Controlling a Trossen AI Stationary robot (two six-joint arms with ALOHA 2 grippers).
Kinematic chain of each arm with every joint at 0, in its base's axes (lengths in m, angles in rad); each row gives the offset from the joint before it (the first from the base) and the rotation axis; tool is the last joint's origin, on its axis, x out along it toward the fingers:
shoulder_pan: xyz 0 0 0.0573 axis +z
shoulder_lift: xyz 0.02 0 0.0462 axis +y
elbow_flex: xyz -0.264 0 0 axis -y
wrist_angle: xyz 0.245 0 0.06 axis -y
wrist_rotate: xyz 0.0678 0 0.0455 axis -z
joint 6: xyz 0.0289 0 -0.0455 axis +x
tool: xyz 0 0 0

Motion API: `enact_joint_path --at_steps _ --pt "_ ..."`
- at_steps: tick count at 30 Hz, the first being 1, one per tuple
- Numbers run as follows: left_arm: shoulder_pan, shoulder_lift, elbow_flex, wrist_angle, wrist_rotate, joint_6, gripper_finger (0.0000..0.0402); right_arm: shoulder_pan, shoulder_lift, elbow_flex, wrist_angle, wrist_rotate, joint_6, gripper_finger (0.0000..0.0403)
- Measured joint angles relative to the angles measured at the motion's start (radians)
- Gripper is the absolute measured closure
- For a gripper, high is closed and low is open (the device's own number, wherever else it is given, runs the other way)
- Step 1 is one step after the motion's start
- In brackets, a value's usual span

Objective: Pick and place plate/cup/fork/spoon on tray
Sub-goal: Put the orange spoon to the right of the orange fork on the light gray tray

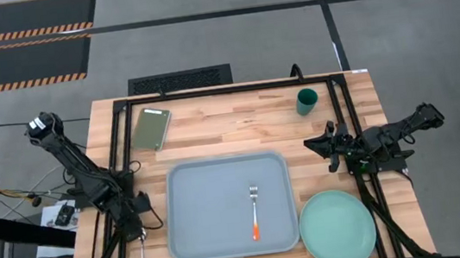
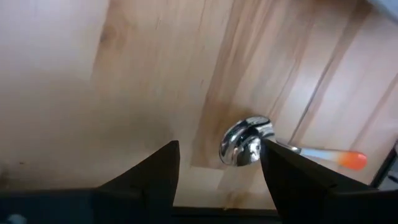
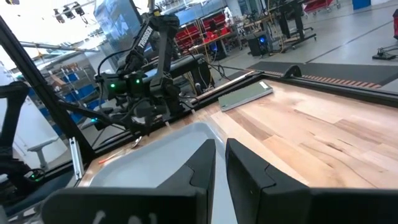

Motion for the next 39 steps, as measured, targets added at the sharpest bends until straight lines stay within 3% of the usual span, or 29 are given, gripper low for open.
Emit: enact_joint_path --at_steps 16,27,35,39 --pt "0.000 -0.001 -0.056 0.067 0.015 -0.036 0.0391 0.000 0.000 -0.001 0.000 0.000 0.000 0.0337" --pt "0.000 -0.002 -0.051 0.198 -0.032 -0.174 0.0401 0.000 0.000 -0.001 -0.003 0.000 -0.006 0.0337" --pt "0.000 -0.002 0.030 0.198 -0.140 -0.218 0.0401 0.000 0.000 -0.001 -0.007 -0.001 -0.008 0.0337" --pt "0.000 -0.002 0.084 0.197 -0.146 -0.228 0.0401 0.000 0.000 -0.001 -0.007 -0.001 -0.008 0.0337"
